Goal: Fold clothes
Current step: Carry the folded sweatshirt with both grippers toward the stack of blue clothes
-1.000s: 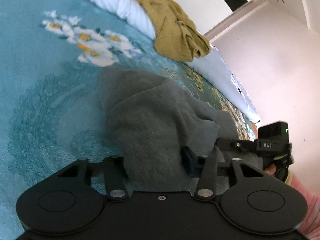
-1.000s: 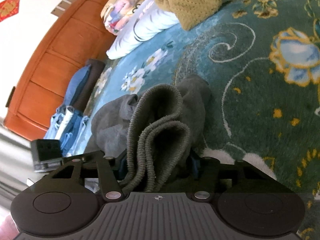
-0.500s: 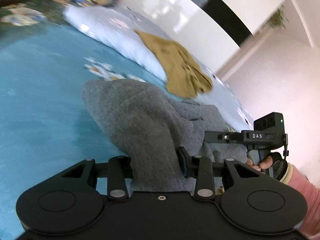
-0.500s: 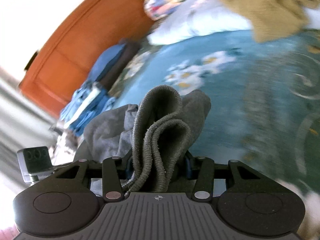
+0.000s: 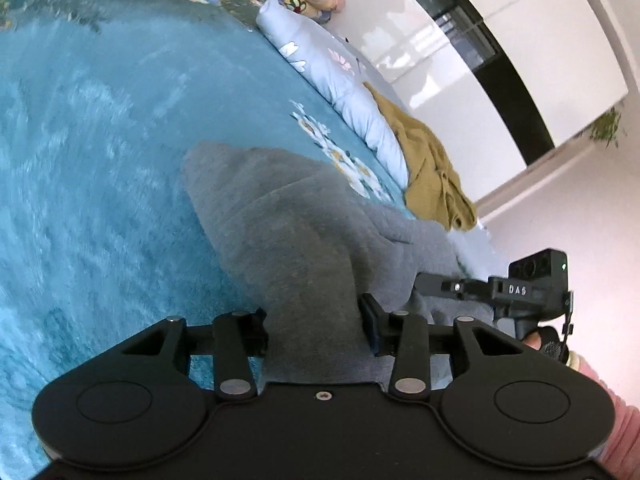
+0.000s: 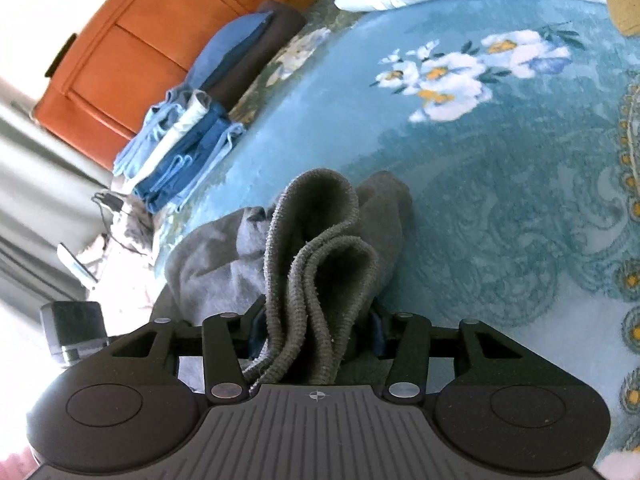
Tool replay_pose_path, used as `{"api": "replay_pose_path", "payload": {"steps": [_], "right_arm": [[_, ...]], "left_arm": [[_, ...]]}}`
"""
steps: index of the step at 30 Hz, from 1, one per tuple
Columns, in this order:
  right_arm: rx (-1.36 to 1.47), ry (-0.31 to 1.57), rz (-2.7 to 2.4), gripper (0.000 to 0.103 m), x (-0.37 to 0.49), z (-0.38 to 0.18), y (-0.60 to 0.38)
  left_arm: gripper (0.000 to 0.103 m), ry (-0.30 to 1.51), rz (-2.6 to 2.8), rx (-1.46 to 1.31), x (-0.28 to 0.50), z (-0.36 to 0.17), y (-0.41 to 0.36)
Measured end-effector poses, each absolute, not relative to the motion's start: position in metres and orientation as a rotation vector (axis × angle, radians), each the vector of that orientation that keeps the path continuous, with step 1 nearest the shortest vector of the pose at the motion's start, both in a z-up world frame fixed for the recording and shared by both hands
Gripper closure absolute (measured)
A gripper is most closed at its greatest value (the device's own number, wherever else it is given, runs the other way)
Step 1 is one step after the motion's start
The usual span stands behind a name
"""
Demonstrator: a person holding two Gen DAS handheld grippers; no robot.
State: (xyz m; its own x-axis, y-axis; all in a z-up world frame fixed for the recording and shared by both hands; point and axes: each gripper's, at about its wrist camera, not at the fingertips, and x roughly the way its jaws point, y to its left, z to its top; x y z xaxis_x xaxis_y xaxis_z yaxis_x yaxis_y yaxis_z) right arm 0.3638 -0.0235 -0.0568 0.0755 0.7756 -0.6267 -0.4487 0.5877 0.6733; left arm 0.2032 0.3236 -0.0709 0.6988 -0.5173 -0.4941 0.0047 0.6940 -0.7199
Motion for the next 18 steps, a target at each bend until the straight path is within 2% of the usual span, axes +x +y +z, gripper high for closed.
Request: {"api": "replay_pose_path", "payload": {"steps": [6,18], "right_arm": [[0.354,1.207,0.907,0.044,0.363,-0.063,-0.022],[0.398,1.220,0.794,0.046,0.353,-0.067,-0.022]], "left_arm": [[0.059,0.732,-0.350,-0.772,0.207,-0.072,0.332],[0.059,0.771,-0.317,-0.819,0.203,-0.075,0.341]]}}
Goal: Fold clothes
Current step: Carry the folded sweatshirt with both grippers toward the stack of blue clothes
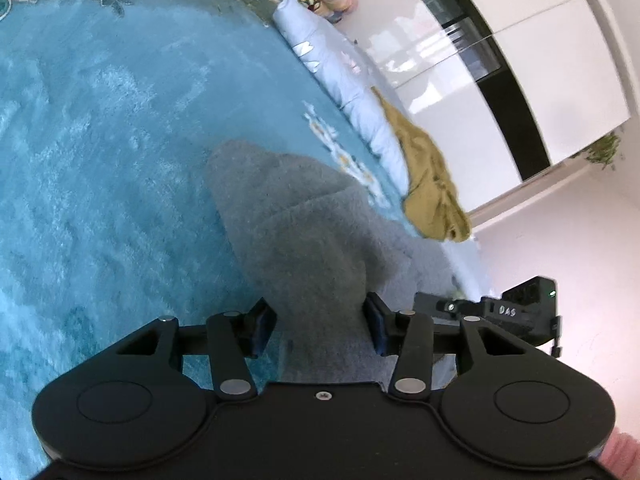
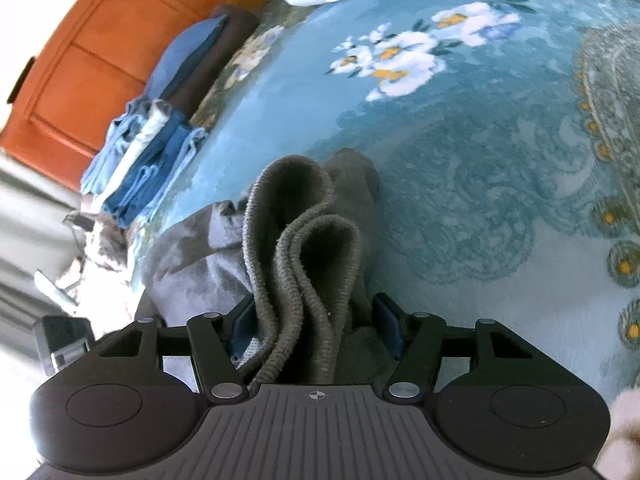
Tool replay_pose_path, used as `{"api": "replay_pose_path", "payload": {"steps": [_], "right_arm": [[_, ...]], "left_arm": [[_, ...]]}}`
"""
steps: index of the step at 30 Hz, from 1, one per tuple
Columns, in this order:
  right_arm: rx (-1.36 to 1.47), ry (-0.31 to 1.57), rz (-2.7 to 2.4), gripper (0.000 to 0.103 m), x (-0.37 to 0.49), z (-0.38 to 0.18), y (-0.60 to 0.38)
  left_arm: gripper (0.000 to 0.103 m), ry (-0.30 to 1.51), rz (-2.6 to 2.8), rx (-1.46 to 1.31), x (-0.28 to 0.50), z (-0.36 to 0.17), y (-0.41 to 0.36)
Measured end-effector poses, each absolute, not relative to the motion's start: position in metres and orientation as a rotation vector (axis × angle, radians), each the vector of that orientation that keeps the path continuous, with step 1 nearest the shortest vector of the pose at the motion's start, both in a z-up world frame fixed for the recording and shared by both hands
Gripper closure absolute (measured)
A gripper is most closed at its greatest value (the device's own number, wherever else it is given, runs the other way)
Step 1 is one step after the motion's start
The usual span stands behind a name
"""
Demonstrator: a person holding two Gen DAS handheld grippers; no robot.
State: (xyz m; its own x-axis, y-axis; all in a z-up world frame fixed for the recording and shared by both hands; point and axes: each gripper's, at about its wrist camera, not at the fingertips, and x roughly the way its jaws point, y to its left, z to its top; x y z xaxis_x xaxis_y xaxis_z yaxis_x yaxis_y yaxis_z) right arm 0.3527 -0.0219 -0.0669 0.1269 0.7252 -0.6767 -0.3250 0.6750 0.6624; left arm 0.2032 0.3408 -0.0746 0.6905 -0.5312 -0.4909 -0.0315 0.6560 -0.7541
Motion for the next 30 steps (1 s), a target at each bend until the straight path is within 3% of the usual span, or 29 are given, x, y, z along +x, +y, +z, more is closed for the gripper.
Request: {"api": "replay_pose_path", "payload": {"steps": [9,22,30], "right_arm": [[0.373,1.197,0.761,0.059,0.350,-0.060,-0.016],[0.299,1.188,0.802,0.064,0.347,-0.039,-0.004],[0.269,1.113,0.900,0.064,0.343,0.004,0.015]], "left_arm": [[0.077,0.773,-0.207,-0.719,0.200,-0.046,0.314],[0.078,0.726,-0.105,-0.621,0.171,-0.010,0.288],[0.078,0.656,-0.045,-0.610,0.147,0.025,0.294]]}}
